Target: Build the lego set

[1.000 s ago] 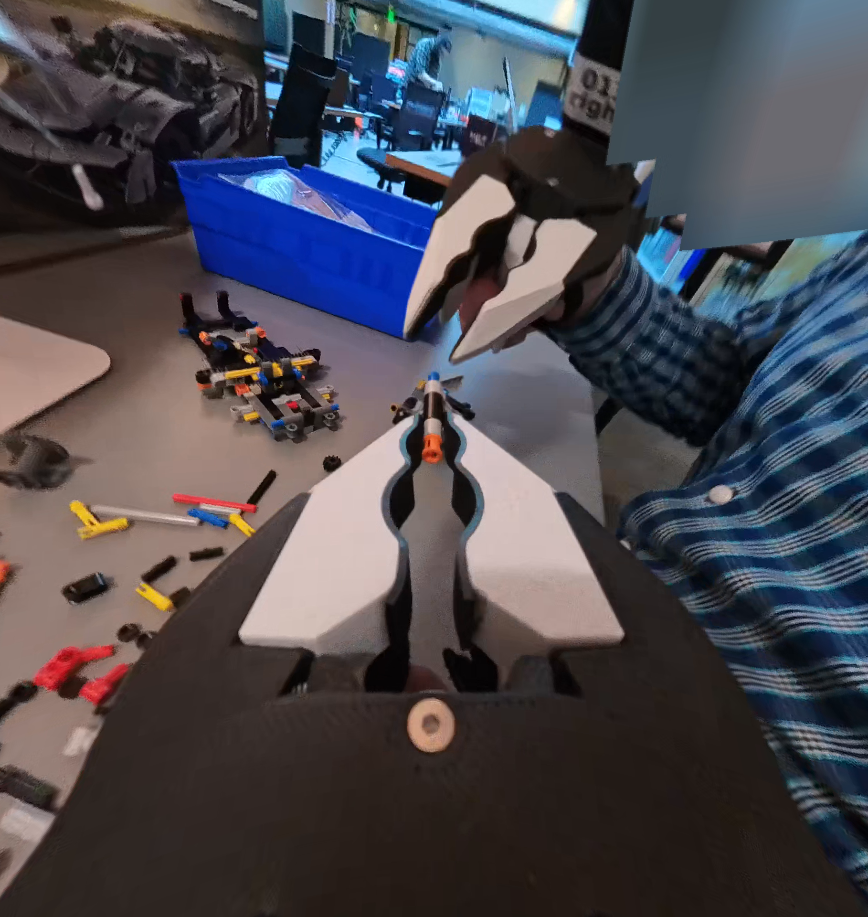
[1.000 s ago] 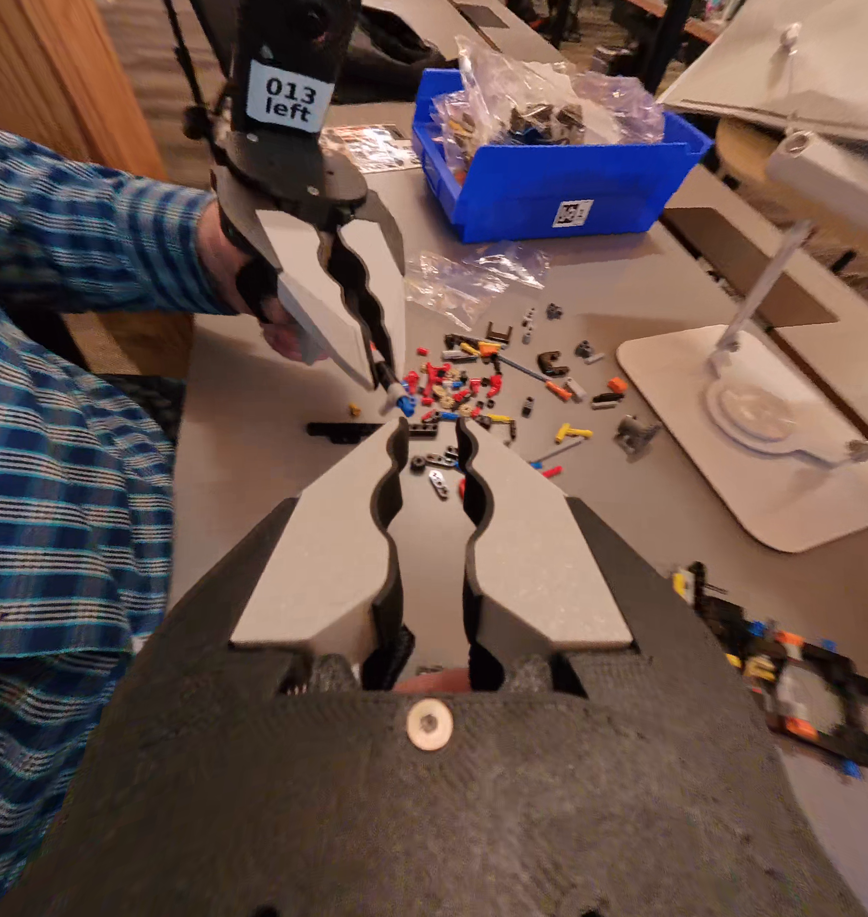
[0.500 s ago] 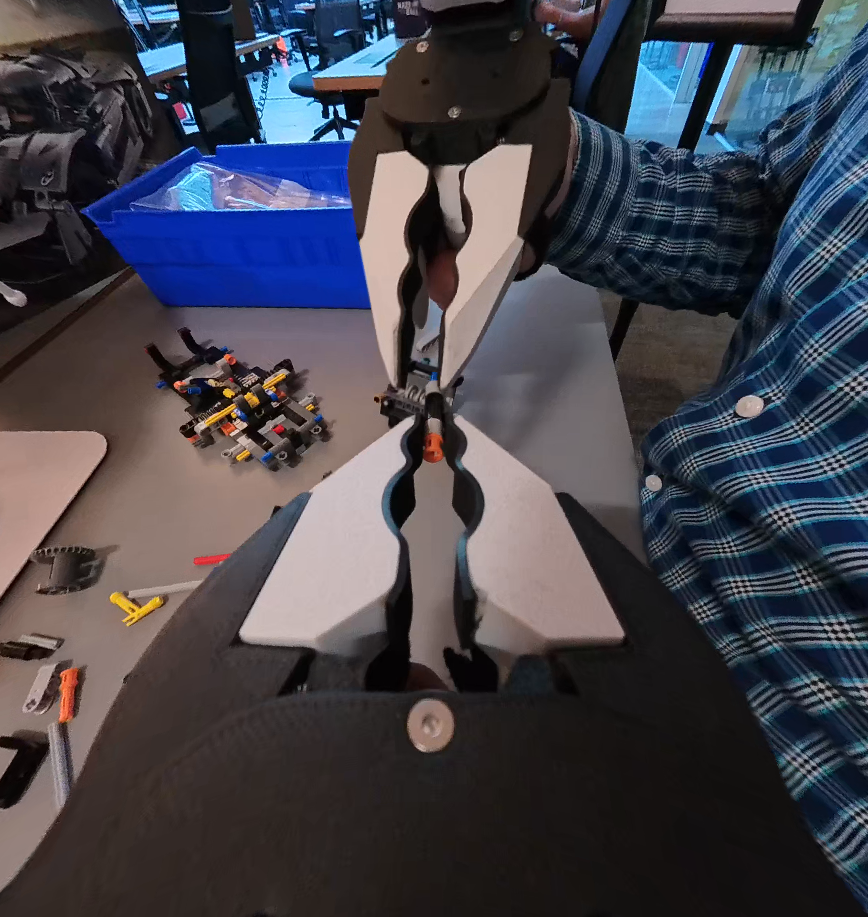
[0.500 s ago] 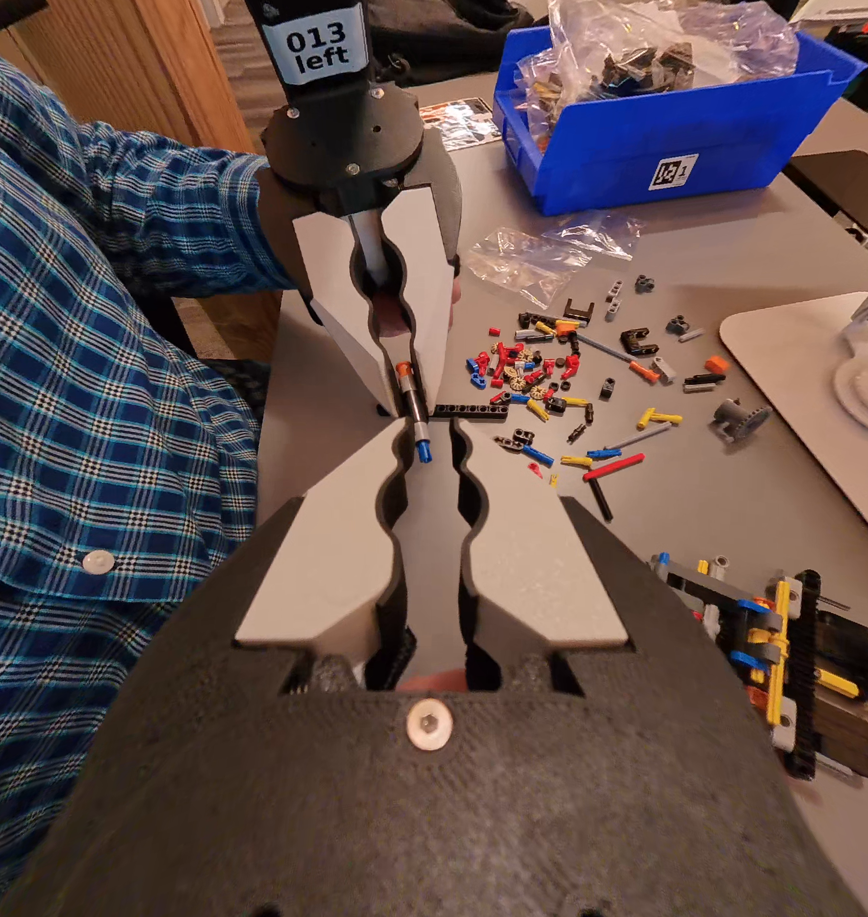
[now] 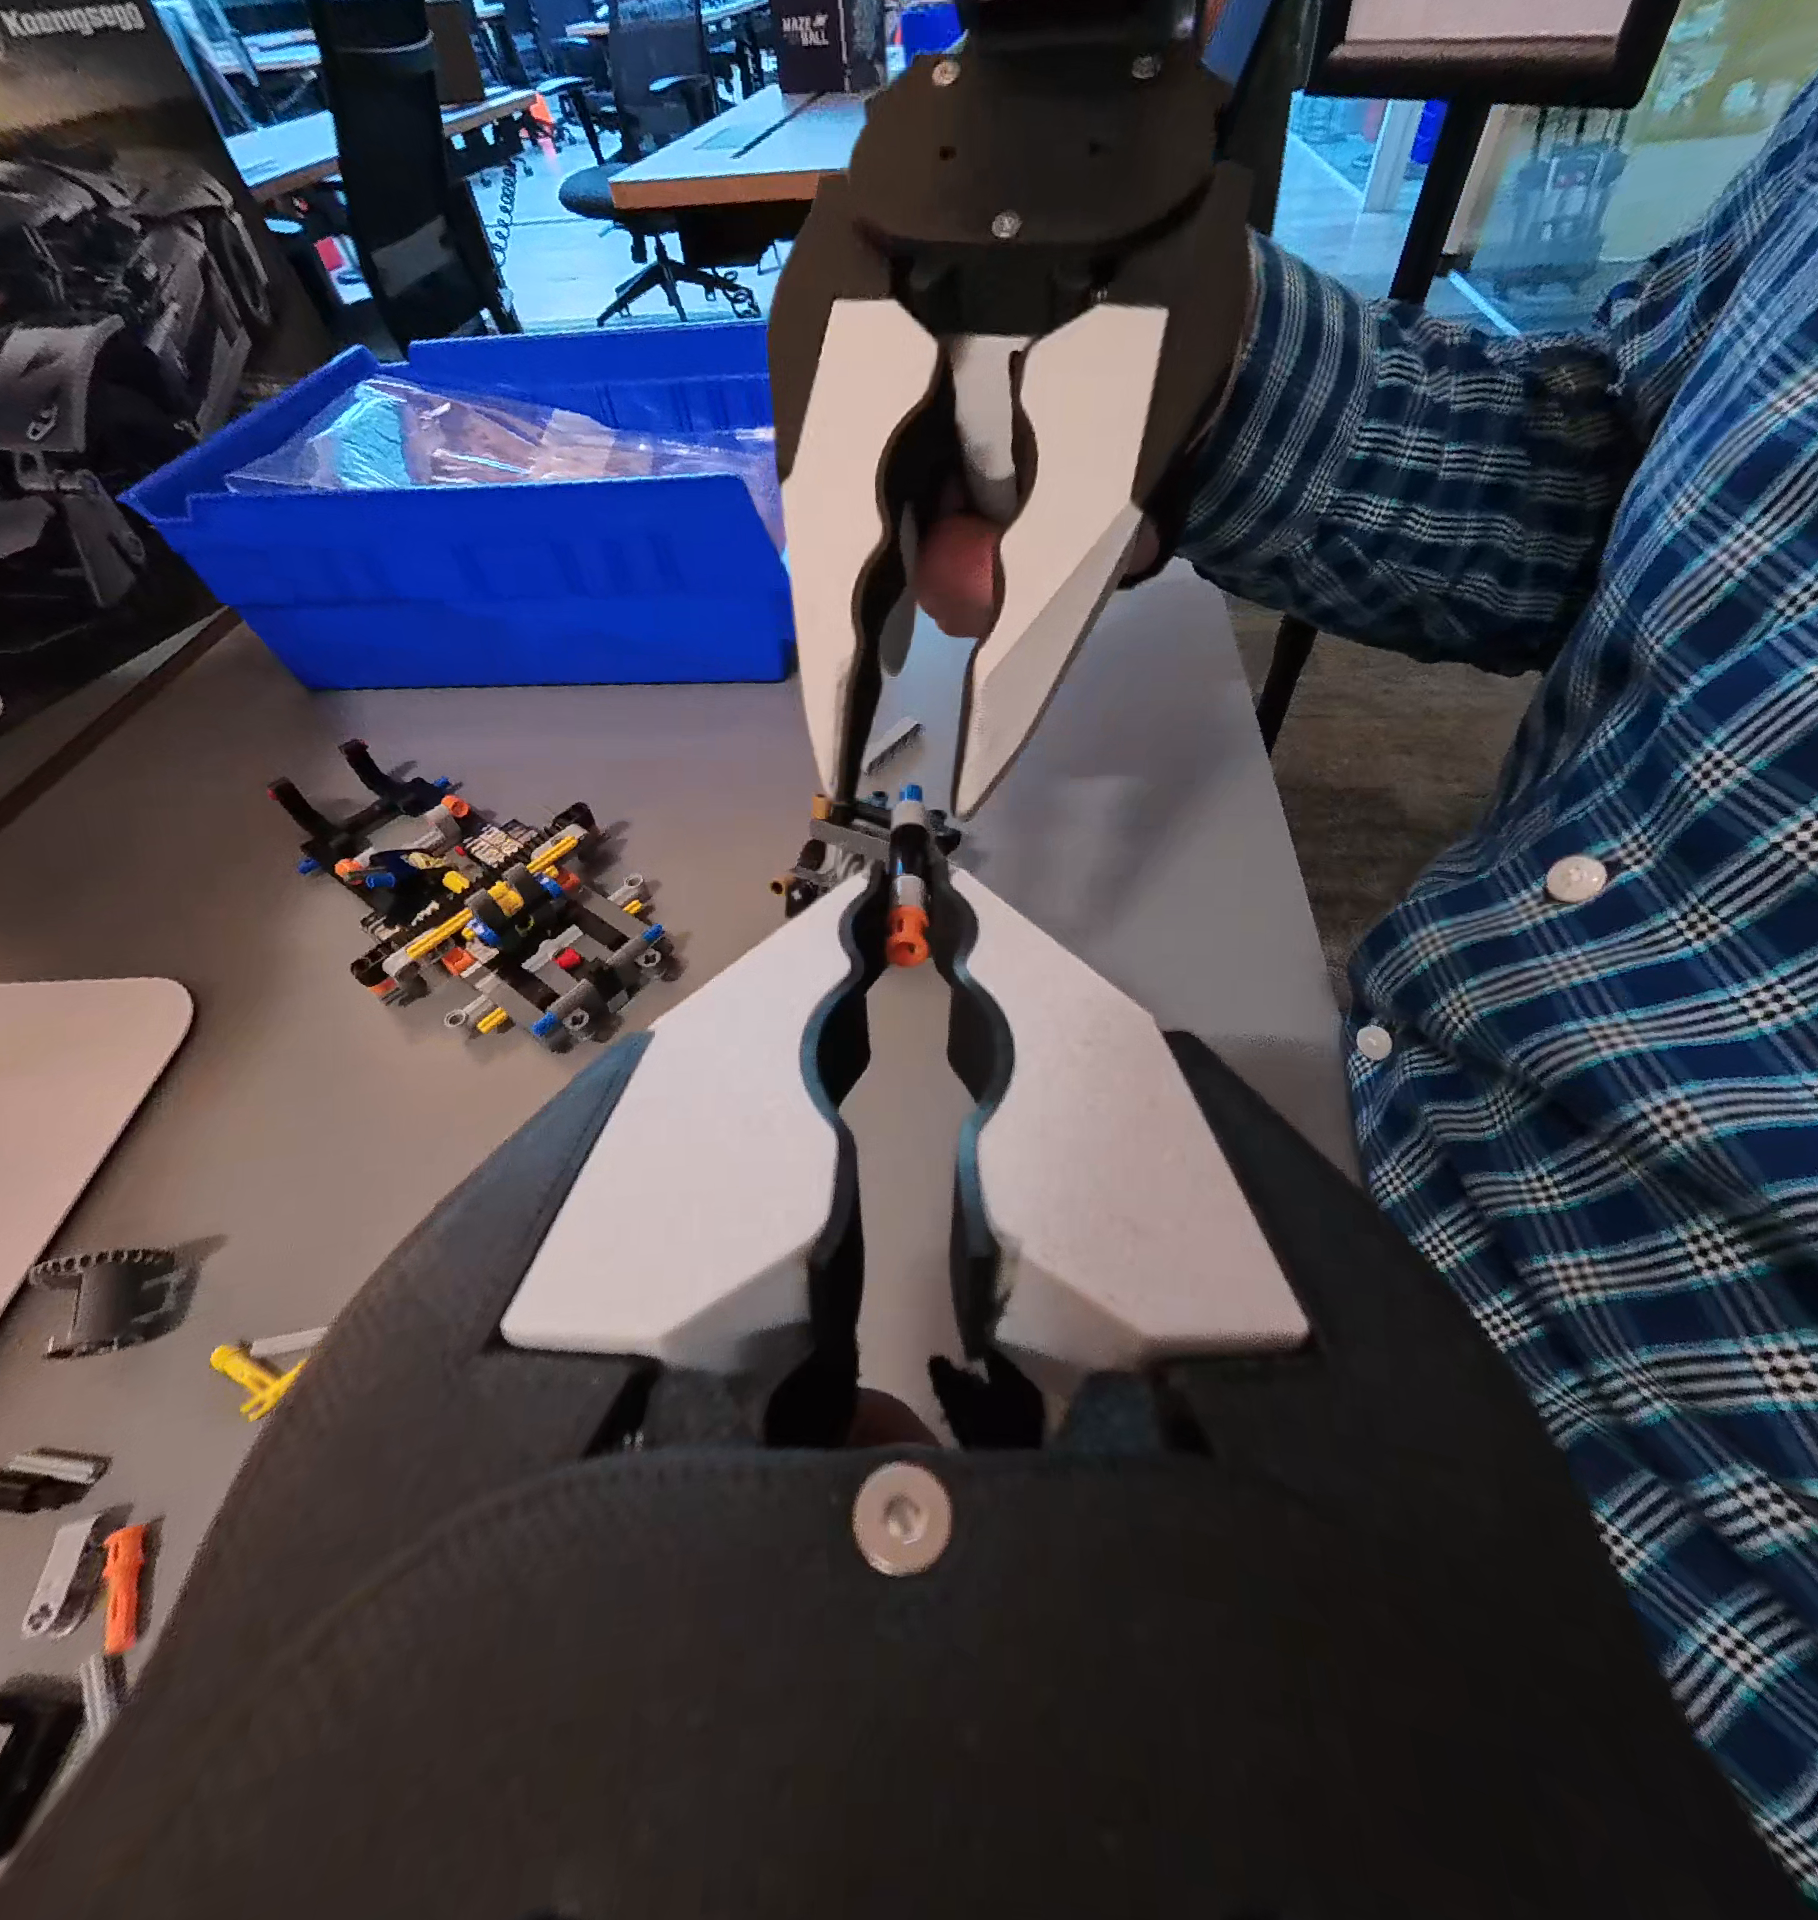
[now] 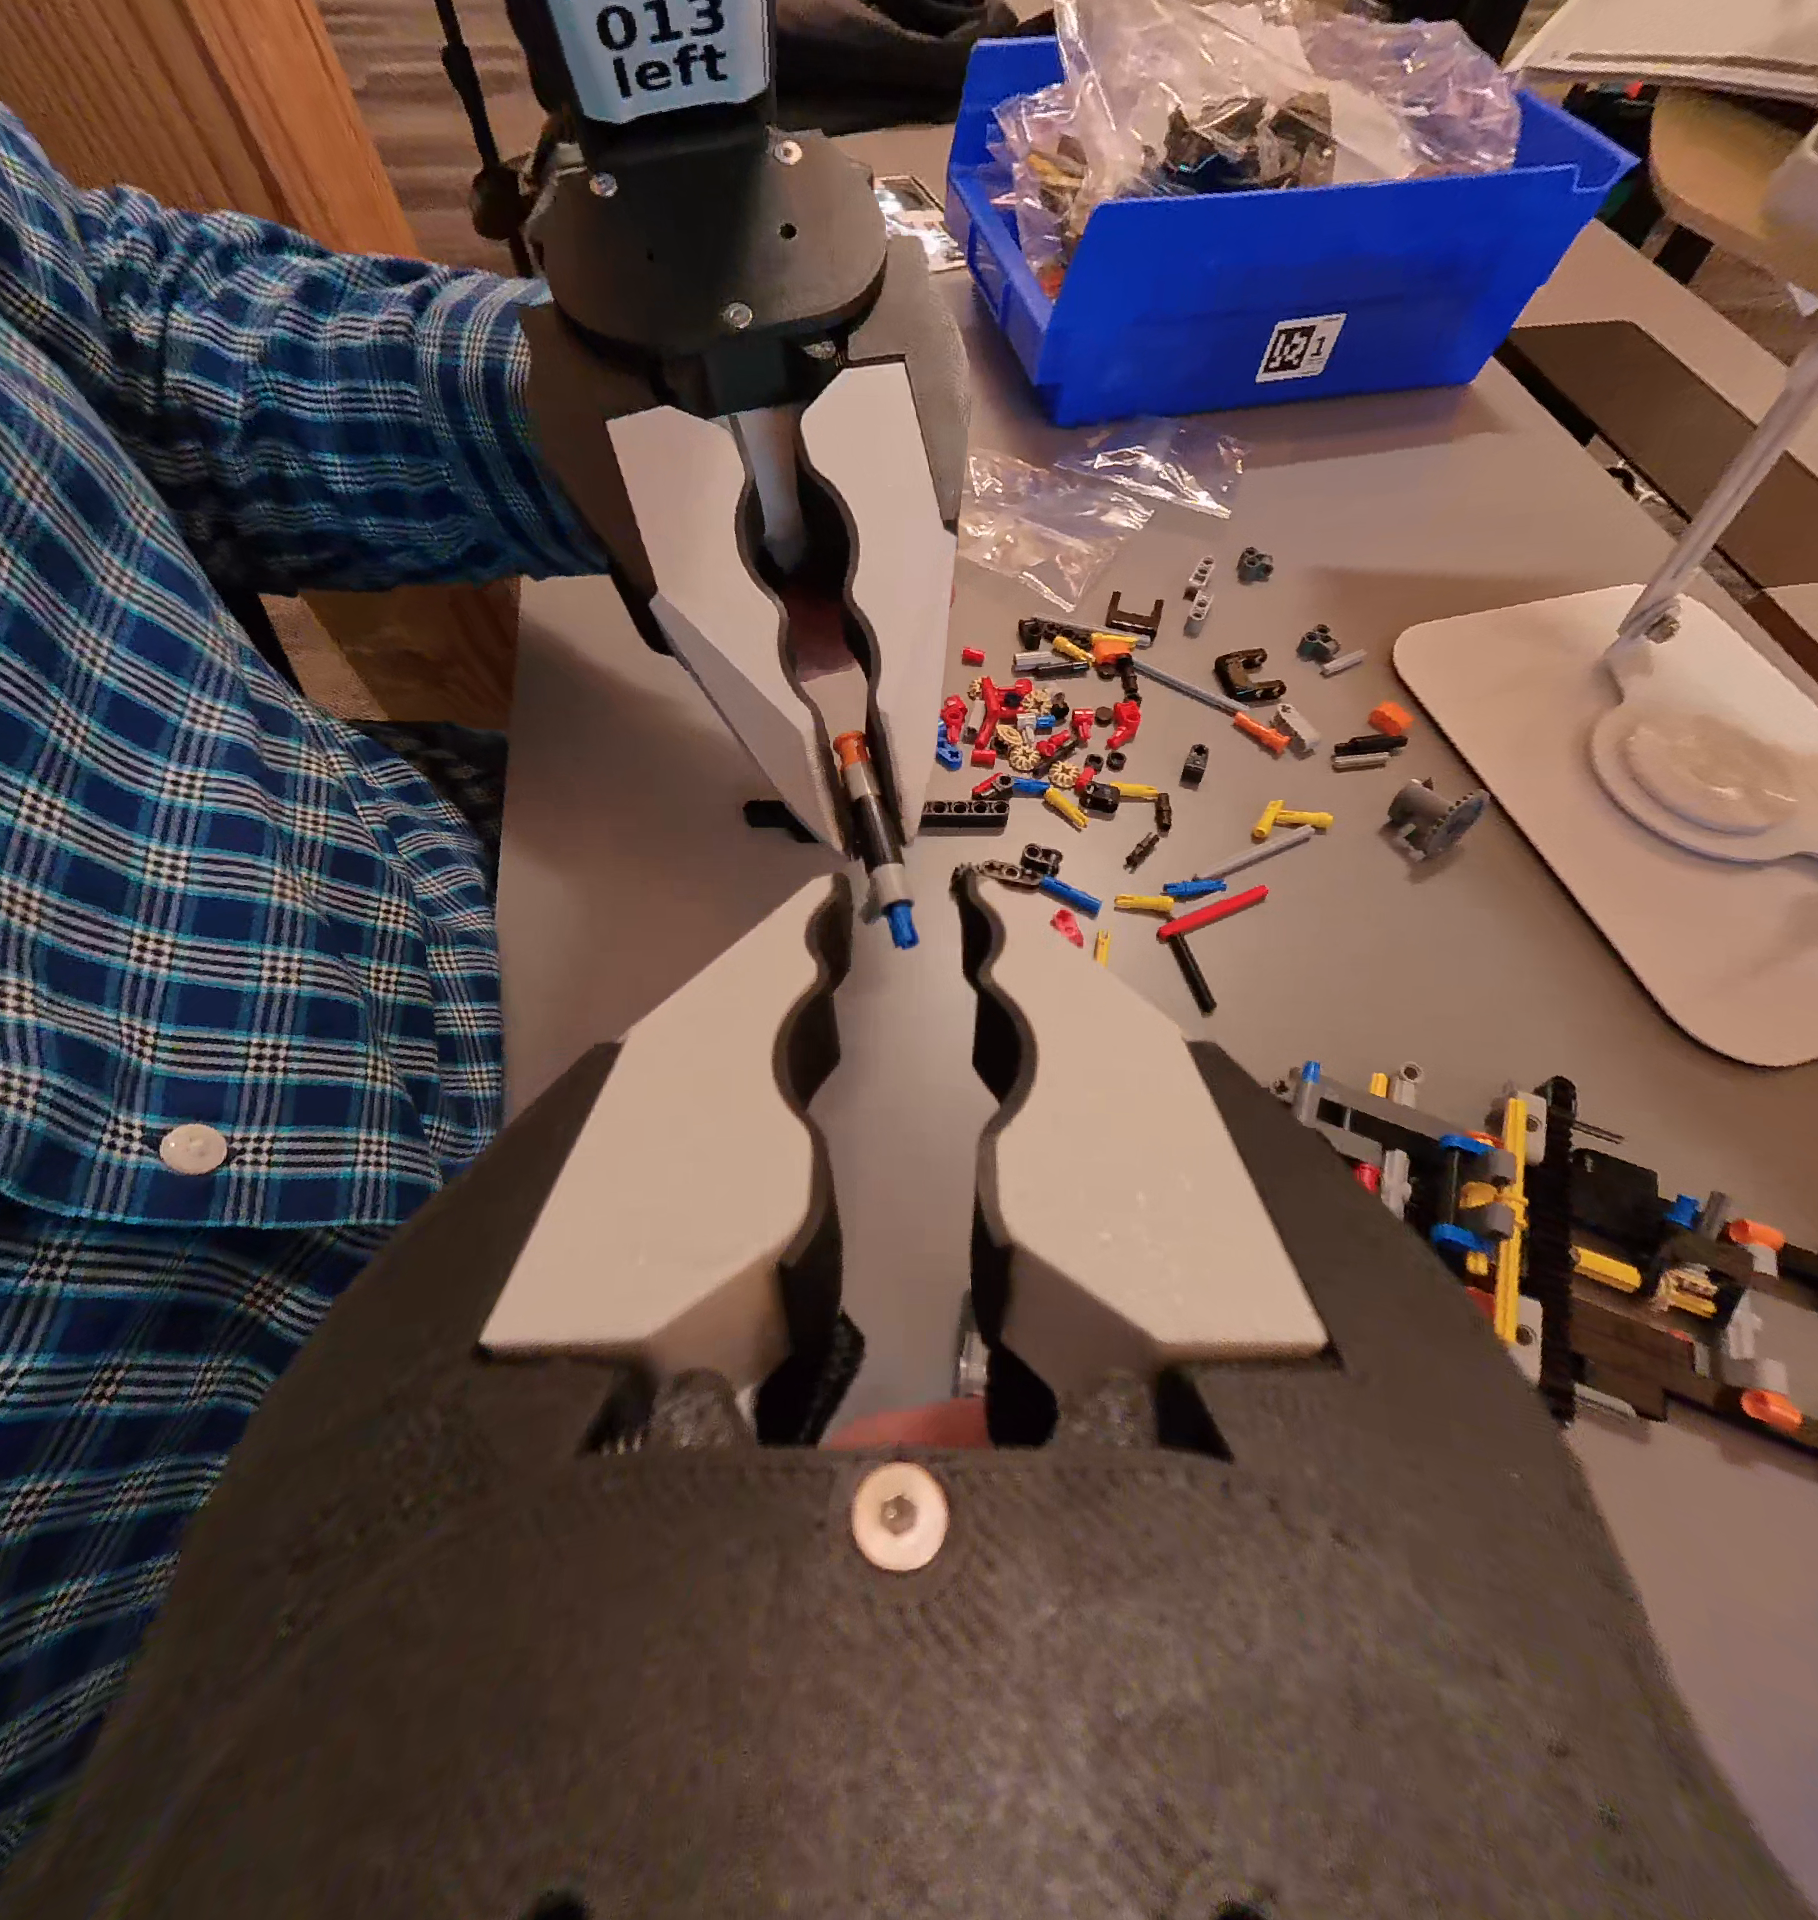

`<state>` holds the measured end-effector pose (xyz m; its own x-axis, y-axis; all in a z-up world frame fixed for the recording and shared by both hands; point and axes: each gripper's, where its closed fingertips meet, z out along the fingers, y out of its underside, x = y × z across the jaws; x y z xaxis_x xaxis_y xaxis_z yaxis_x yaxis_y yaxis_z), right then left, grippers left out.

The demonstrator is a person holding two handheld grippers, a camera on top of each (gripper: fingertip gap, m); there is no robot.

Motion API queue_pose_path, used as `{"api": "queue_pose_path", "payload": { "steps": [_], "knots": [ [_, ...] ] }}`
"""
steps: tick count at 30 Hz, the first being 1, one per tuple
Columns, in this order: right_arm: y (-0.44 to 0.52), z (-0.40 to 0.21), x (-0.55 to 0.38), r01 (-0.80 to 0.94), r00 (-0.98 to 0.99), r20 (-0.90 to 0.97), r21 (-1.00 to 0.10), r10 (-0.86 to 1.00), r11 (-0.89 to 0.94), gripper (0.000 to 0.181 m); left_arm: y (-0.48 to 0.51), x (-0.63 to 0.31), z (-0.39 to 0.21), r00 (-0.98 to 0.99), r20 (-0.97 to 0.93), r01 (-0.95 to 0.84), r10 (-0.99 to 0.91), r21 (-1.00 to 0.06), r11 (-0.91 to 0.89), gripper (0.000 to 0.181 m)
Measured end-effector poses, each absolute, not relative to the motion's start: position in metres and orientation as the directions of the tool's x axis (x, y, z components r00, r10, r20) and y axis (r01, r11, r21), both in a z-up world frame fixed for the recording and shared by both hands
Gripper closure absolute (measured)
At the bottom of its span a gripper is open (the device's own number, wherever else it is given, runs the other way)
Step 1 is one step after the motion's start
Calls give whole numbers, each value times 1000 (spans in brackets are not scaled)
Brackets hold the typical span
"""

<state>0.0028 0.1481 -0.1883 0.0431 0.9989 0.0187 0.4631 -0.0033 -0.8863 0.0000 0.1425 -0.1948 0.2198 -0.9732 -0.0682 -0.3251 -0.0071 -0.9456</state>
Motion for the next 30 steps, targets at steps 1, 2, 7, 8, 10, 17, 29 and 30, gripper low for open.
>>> {"api": "queue_pose_path", "payload": {
  "steps": [1,2,7,8,10,17,29,30],
  "knots": [
    [147,-189,3,467,43,23,-884,999,0,164,142,2,-195,210,-73,-331,-975,-944,-1,176],
    [146,-190,3,472,44,24,-882,999,1,165,141,4,-195,201,-77,-337,-977,-941,5,176],
    [142,-197,7,505,52,42,-863,998,10,175,139,13,-197,166,-103,-373,-981,-927,34,176],
    [142,-197,8,506,56,51,-862,997,16,175,139,14,-197,161,-107,-378,-981,-925,39,176],
    [141,-197,10,506,60,50,-863,997,13,175,138,16,-197,143,-108,-388,-984,-921,45,176],
    [148,-190,17,450,132,55,-893,990,-11,175,146,23,-190,149,-106,-377,-983,-925,42,174],
    [159,-170,38,327,236,10,-943,972,-69,176,166,34,-181,231,-74,-299,-970,-954,2,160],
    [161,-169,40,312,245,-6,-946,970,-85,176,168,34,-179,241,-70,-290,-968,-957,-3,159]
  ]
}}
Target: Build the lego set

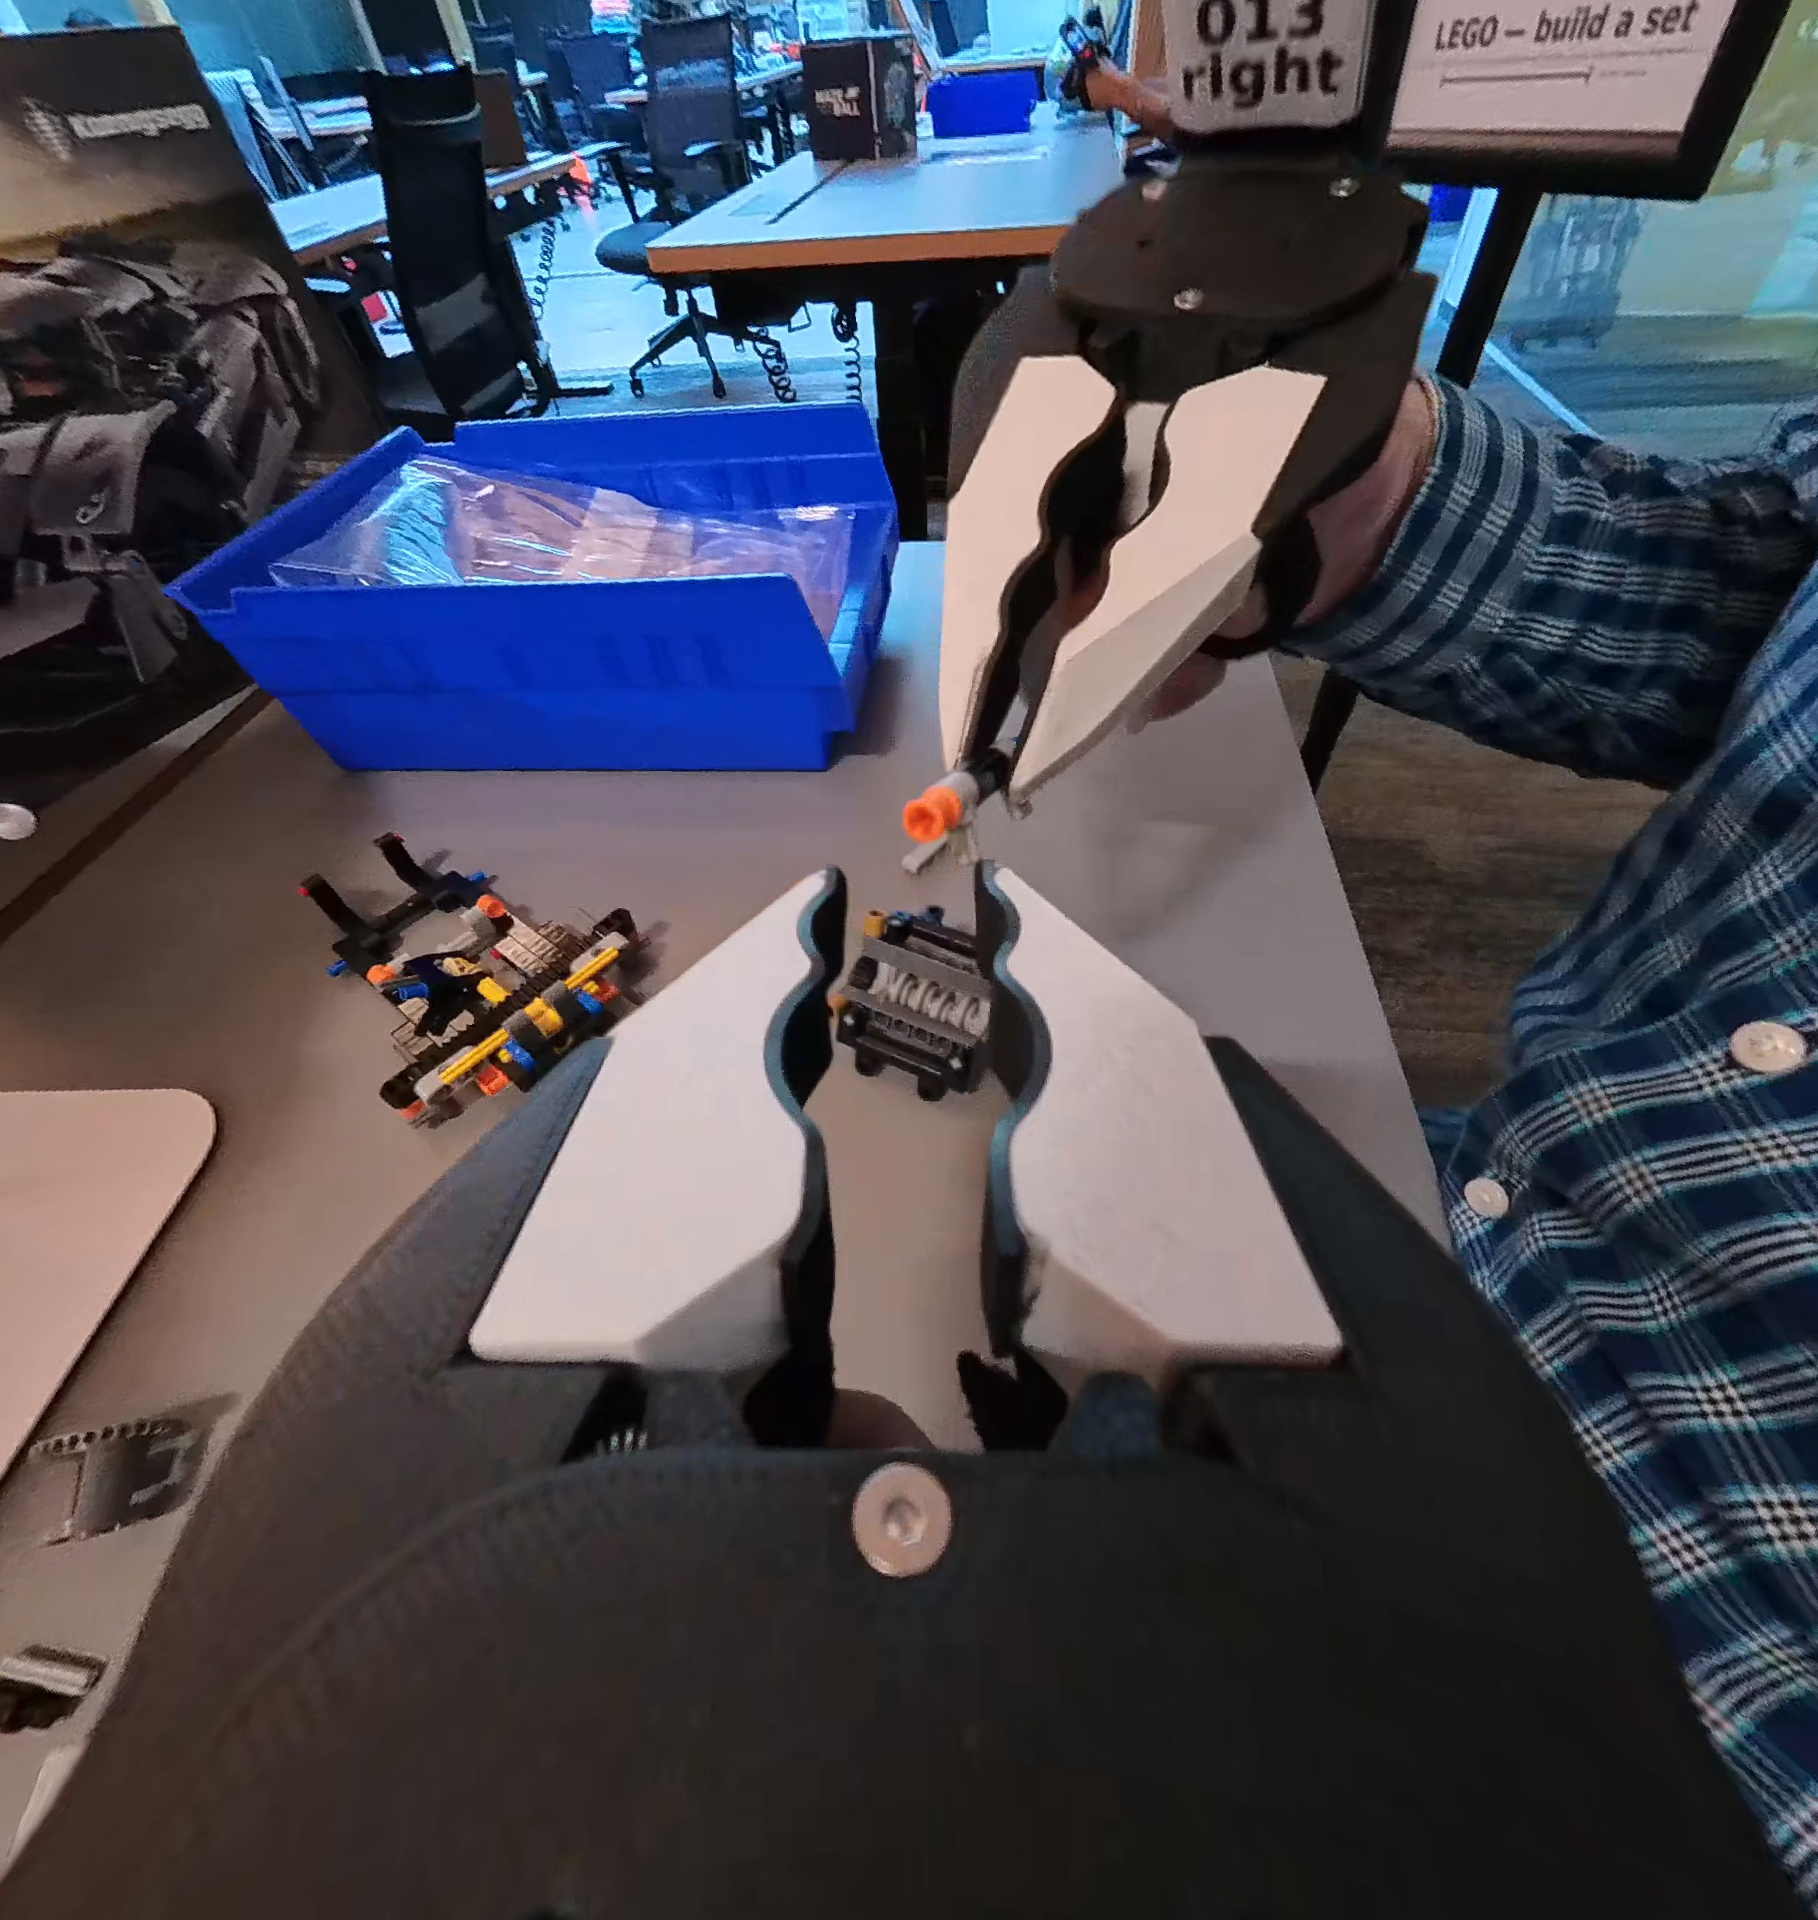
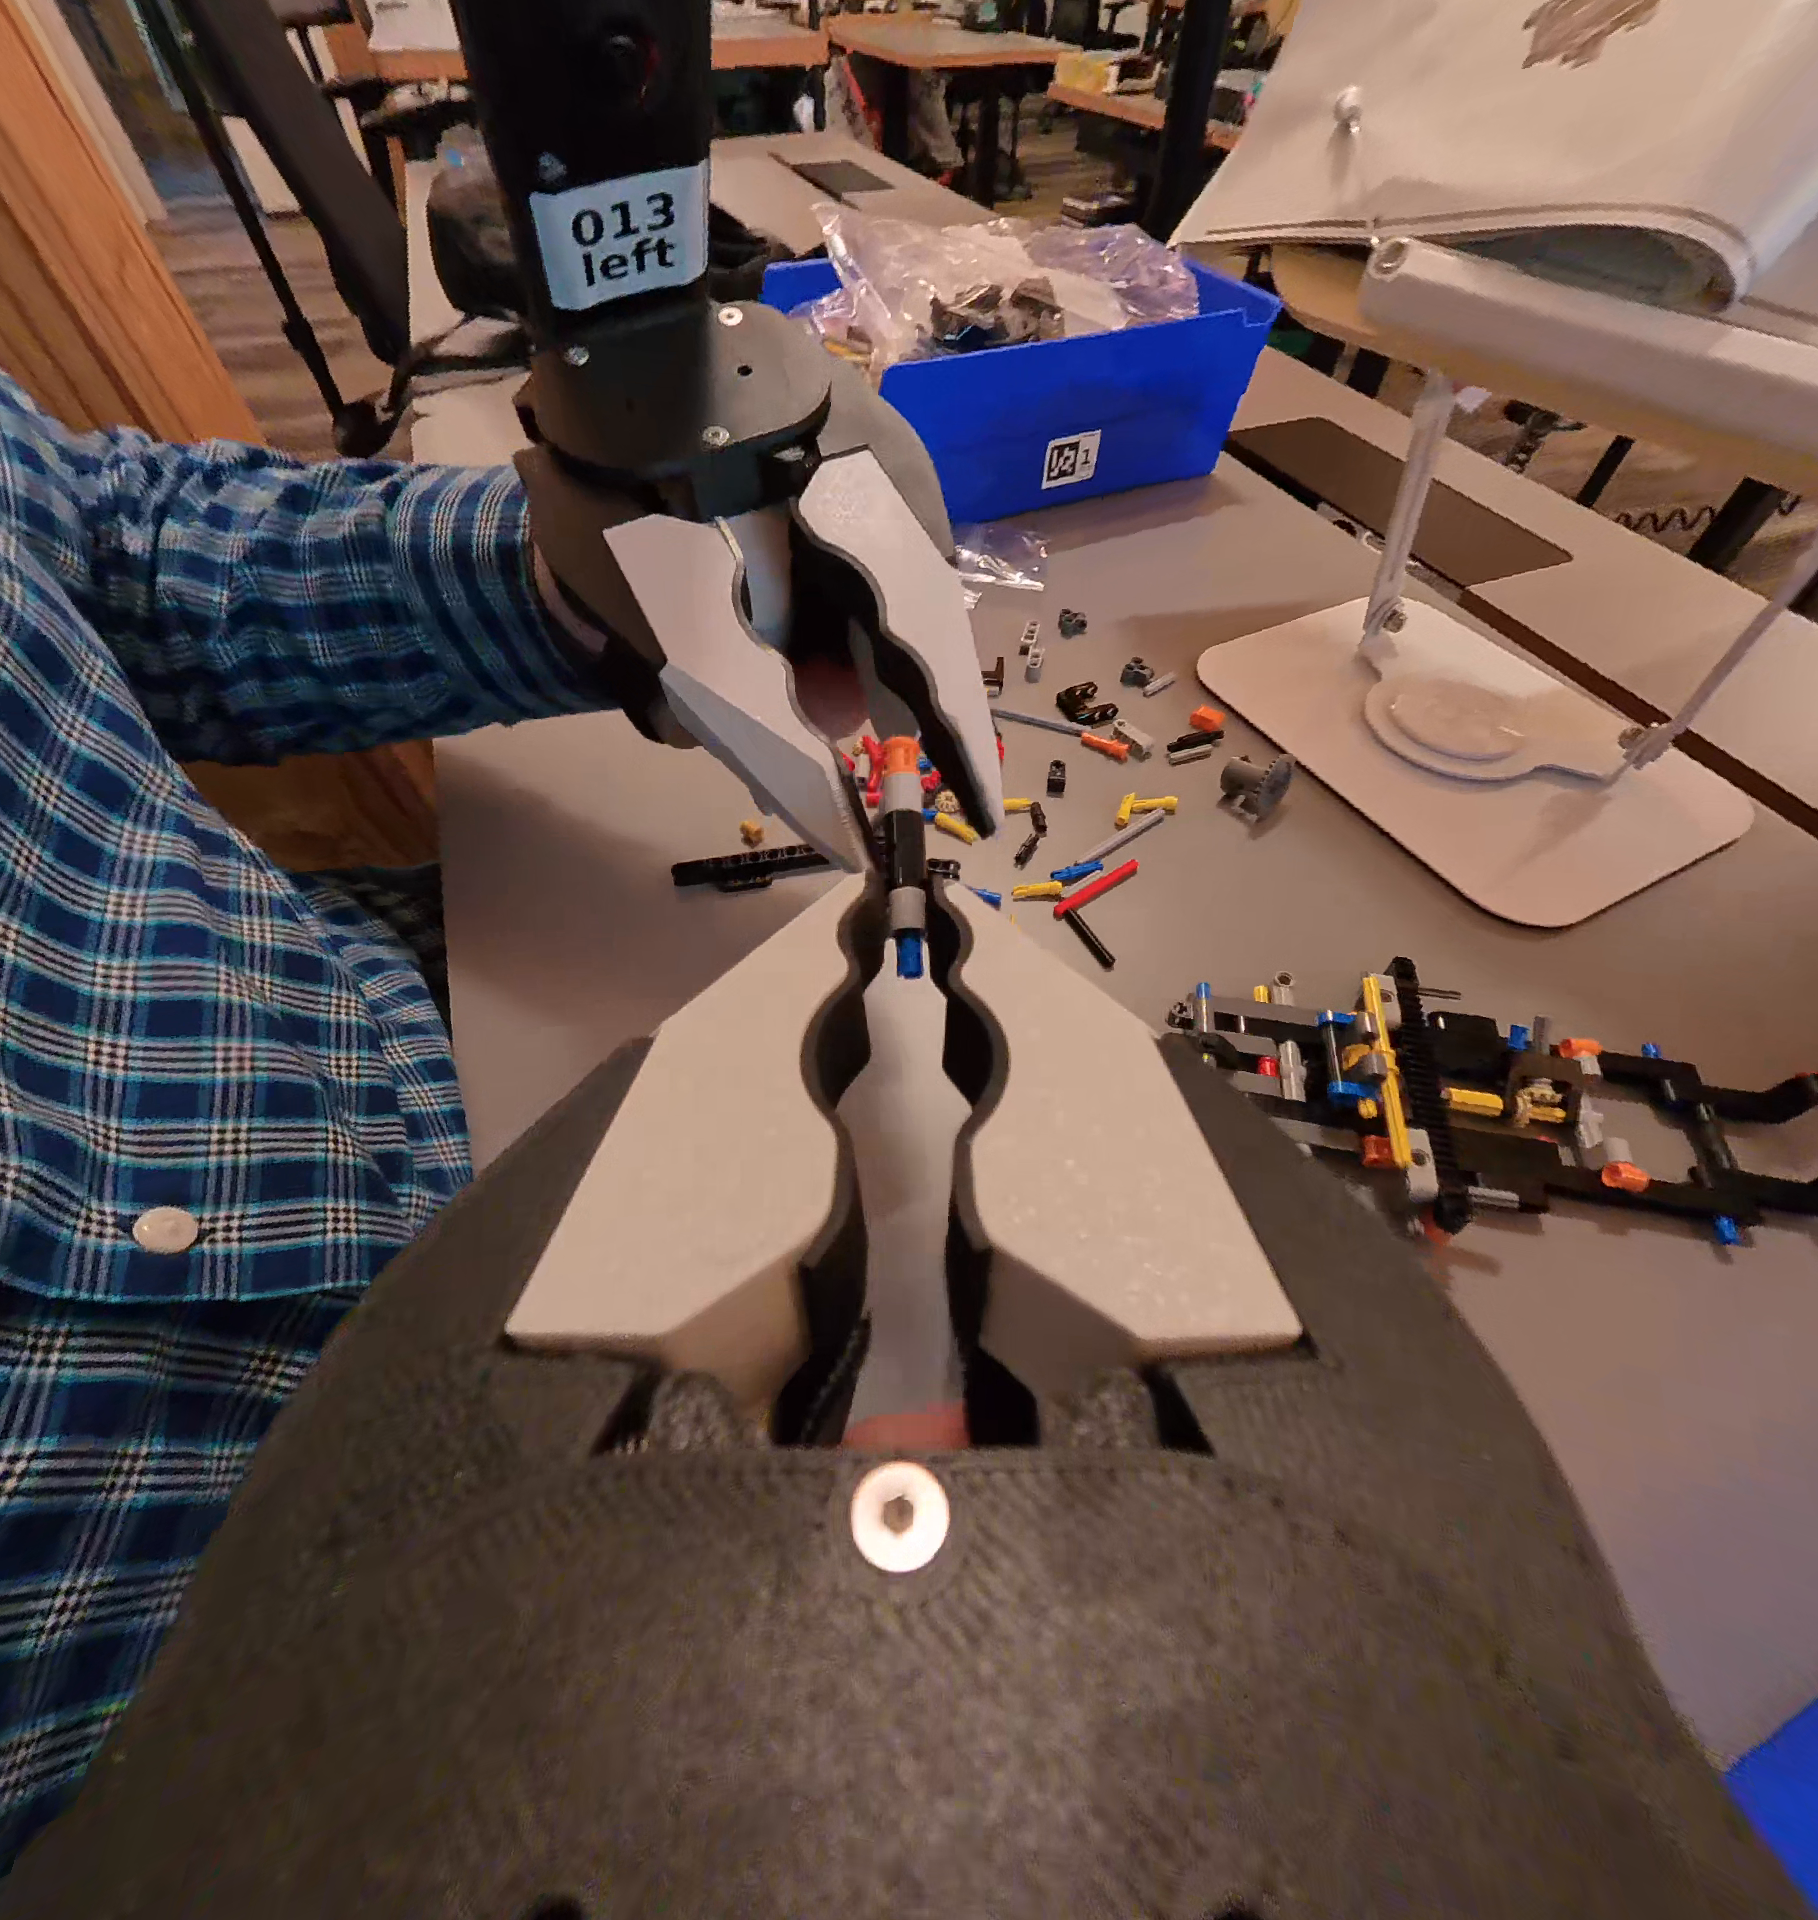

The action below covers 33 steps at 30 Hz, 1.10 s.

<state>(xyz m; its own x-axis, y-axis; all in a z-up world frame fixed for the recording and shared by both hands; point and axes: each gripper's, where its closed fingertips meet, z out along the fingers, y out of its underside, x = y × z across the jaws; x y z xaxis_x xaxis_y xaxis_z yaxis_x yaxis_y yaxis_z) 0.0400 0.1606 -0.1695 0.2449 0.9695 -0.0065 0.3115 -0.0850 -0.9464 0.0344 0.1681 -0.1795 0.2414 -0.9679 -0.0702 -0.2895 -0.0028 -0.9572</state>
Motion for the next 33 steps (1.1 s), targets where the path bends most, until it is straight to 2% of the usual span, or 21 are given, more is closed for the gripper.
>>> {"api": "queue_pose_path", "payload": {
  "steps": [5,10,19,21,26,33],
  "knots": [
    [173,-159,58,157,328,-151,-965,933,-212,176,174,37,-179,281,-61,-274,-958,-962,-18,156],
    [184,-156,85,-35,356,-361,-927,862,-373,176,178,42,-186,295,-65,-289,-953,-957,-24,155],
    [190,-171,114,-102,451,-433,-894,781,-437,176,183,66,-192,293,-161,-360,-943,-932,48,153],
    [191,-179,125,-110,491,-448,-883,747,-457,176,181,70,-204,259,-197,-419,-946,-905,73,149],
    [187,-207,141,-114,561,-490,-844,667,-524,177,175,81,-251,130,-179,-582,-975,-810,71,124],
    [180,-237,141,-111,606,-519,-806,603,-582,177,187,87,-300,52,-198,-729,-979,-678,98,105]
  ]
}}
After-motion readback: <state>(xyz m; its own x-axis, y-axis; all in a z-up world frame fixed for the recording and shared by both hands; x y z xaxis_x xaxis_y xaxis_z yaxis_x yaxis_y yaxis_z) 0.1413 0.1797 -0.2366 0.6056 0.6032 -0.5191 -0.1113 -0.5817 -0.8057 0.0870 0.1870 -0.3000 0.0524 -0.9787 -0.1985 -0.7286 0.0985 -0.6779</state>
